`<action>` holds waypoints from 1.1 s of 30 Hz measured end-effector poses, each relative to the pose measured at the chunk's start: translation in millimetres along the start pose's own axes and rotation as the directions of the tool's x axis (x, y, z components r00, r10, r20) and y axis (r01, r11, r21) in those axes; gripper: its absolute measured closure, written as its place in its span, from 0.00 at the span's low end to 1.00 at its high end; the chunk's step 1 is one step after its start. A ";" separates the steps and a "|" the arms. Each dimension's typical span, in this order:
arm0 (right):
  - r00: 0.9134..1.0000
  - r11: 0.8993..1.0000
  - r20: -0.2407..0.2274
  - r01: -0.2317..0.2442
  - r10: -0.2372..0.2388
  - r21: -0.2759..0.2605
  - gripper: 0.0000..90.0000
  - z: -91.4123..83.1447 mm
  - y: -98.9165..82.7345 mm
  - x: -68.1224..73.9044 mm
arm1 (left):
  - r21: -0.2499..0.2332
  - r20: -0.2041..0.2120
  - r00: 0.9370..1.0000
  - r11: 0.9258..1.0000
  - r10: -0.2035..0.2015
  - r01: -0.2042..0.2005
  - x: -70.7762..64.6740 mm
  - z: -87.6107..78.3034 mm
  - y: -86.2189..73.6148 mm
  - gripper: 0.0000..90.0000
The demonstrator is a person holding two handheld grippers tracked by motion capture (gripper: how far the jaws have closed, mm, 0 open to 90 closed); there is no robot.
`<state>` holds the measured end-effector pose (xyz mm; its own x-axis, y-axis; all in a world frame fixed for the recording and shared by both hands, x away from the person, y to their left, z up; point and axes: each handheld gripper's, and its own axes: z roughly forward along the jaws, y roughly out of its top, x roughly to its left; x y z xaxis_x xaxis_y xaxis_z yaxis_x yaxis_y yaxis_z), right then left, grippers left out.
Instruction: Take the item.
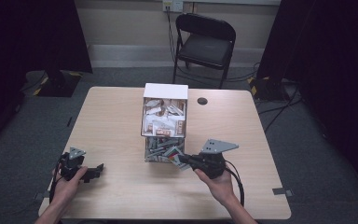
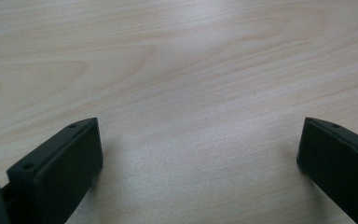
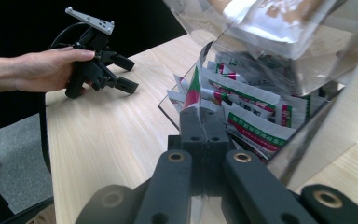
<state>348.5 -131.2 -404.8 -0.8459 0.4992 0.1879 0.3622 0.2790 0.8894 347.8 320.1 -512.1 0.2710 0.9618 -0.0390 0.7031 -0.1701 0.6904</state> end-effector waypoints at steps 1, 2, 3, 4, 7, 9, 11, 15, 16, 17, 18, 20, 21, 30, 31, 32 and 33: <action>1.000 1.000 0.003 0.000 0.000 -0.003 1.00 -2.5 -0.4 -0.9 | -0.001 0.000 1.000 1.000 -0.001 0.001 -0.1 0.0 0.0 0.00; 1.000 1.000 0.003 0.000 0.000 -0.003 1.00 -2.5 -0.4 -0.9 | 0.000 0.000 1.000 1.000 0.001 -0.001 0.0 0.0 0.0 0.00; 1.000 1.000 0.007 -0.002 0.002 -0.001 1.00 -4.7 -1.6 -1.7 | -0.001 0.000 1.000 1.000 -0.001 0.001 0.0 0.0 0.0 0.00; 1.000 1.000 0.007 -0.002 0.002 -0.001 1.00 -4.7 -1.6 -1.7 | -0.001 -0.001 1.000 1.000 -0.001 0.001 -0.1 0.1 0.0 0.00; 1.000 1.000 0.013 -0.012 0.013 -0.008 1.00 -8.2 -5.3 -4.1 | -0.001 -0.001 1.000 1.000 -0.001 0.001 -0.1 0.1 0.0 0.00; 1.000 1.000 0.019 -0.017 0.017 -0.006 1.00 -10.2 -6.2 -5.7 | -0.001 -0.001 1.000 1.000 0.000 0.000 0.0 0.0 0.0 0.00; 1.000 1.000 0.021 -0.019 0.019 -0.010 1.00 -11.5 -6.4 -6.5 | -0.001 0.000 1.000 1.000 -0.001 0.001 -0.1 0.0 0.0 0.00; 0.999 1.000 0.032 -0.021 0.021 -0.017 1.00 -16.4 -6.1 -9.2 | -0.001 0.000 1.000 1.000 -0.001 0.001 -0.1 0.0 0.0 0.00; 0.999 1.000 0.034 -0.021 0.022 -0.020 1.00 -17.5 -5.9 -9.8 | -0.001 0.000 1.000 1.000 -0.001 0.001 -0.1 0.0 0.0 0.00; 0.999 1.000 0.036 -0.023 0.023 -0.022 1.00 -18.5 -5.6 -10.2 | -0.001 0.000 1.000 1.000 -0.001 0.001 -0.1 0.1 0.0 0.00; 0.999 0.999 0.039 -0.024 0.025 -0.024 1.00 -19.4 -5.4 -10.7 | -0.001 0.000 1.000 1.000 -0.002 0.002 -0.1 0.1 0.0 0.00; 0.999 0.999 0.043 -0.025 0.027 -0.031 1.00 -22.1 -4.7 -12.0 | -0.001 0.000 1.000 1.000 -0.001 0.001 -0.1 0.0 0.0 0.00; 0.999 0.999 0.043 -0.025 0.027 -0.031 1.00 -22.1 -4.7 -12.0 | -0.001 0.000 1.000 1.000 -0.001 0.001 -0.1 0.0 0.0 0.00; 0.997 0.998 0.063 -0.032 0.035 -0.050 1.00 -31.2 -3.0 -18.3 | -0.001 0.000 1.000 1.000 -0.001 0.001 0.0 0.0 0.0 0.00; 0.997 0.998 0.067 -0.036 0.039 -0.051 1.00 -32.3 -3.0 -19.3 | -0.001 0.000 1.000 1.000 -0.001 0.001 -0.1 0.0 0.0 0.00; 0.997 0.998 0.071 -0.036 0.040 -0.053 1.00 -33.0 -3.0 -20.3 | -0.001 0.000 1.000 1.000 -0.001 0.001 0.0 0.0 0.0 0.00; 0.996 0.998 0.077 -0.039 0.043 -0.053 1.00 -34.2 -3.0 -21.9 | -0.001 -0.001 1.000 1.000 -0.001 0.001 0.0 0.0 0.0 0.00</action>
<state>352.6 -171.0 -397.3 -0.7971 0.5722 0.1930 0.3733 0.2157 0.9023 347.8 320.1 -512.1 0.2702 0.9620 -0.0390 0.7028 -0.1693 0.6909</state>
